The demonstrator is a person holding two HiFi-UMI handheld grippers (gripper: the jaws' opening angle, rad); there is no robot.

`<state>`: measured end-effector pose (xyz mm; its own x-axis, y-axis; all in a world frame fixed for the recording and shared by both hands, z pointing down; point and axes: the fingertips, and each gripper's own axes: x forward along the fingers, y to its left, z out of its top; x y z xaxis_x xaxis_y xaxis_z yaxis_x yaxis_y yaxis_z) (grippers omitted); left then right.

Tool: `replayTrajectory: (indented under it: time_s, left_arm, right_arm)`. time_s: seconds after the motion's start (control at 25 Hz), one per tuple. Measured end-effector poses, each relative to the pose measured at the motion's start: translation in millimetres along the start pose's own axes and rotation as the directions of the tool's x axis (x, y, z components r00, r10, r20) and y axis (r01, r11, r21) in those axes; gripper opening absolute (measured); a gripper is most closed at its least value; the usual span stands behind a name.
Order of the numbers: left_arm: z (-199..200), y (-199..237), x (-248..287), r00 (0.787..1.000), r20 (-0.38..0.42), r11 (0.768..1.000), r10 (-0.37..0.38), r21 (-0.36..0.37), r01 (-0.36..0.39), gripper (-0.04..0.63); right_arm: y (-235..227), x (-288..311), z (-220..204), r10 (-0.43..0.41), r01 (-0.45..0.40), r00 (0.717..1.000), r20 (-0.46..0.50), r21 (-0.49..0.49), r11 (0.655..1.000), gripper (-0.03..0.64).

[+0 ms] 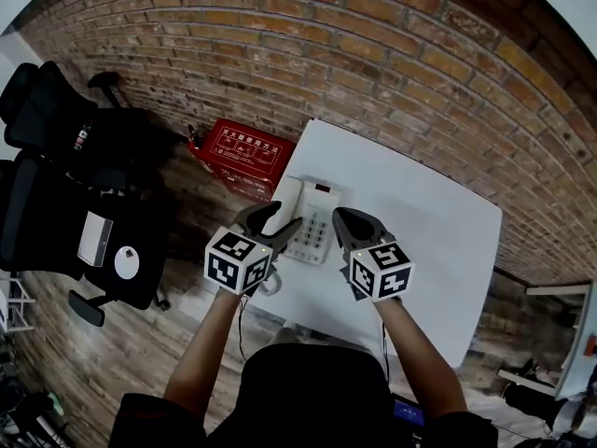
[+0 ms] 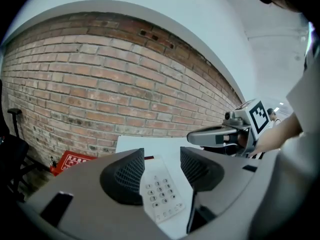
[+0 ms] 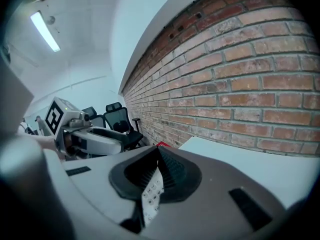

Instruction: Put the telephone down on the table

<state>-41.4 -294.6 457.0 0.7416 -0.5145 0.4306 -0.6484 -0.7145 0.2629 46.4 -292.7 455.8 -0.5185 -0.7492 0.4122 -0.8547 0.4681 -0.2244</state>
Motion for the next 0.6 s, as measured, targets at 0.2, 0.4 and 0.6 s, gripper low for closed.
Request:
replayTrajectory:
  time_s: [0.2,0.4,0.6]
  left_arm:
    - [33.6,-11.2,-12.1,0.996,0.086,0.999,-0.021,0.026,0.019,0.193]
    - [68.2,-19.0,-32.3,0.984,0.178,0.999,-0.028,0.026,0.023,0.150]
    - [88.4,-24.4,-42.5,0.971,0.240,0.996,-0.021,0.087,0.000,0.057]
  right_arm:
    - [16.3,-10.1,32.2,0.015,-0.013,0.997,0.073,-0.026,1.000,0.012]
    - [39.9,-23.7,62.4,0.034,-0.023,0.989,0.147,-0.072,0.997,0.012]
    - [51.0,-36.6,82.3,0.033,-0.015,0.978,0.206,-0.089,0.996,0.012]
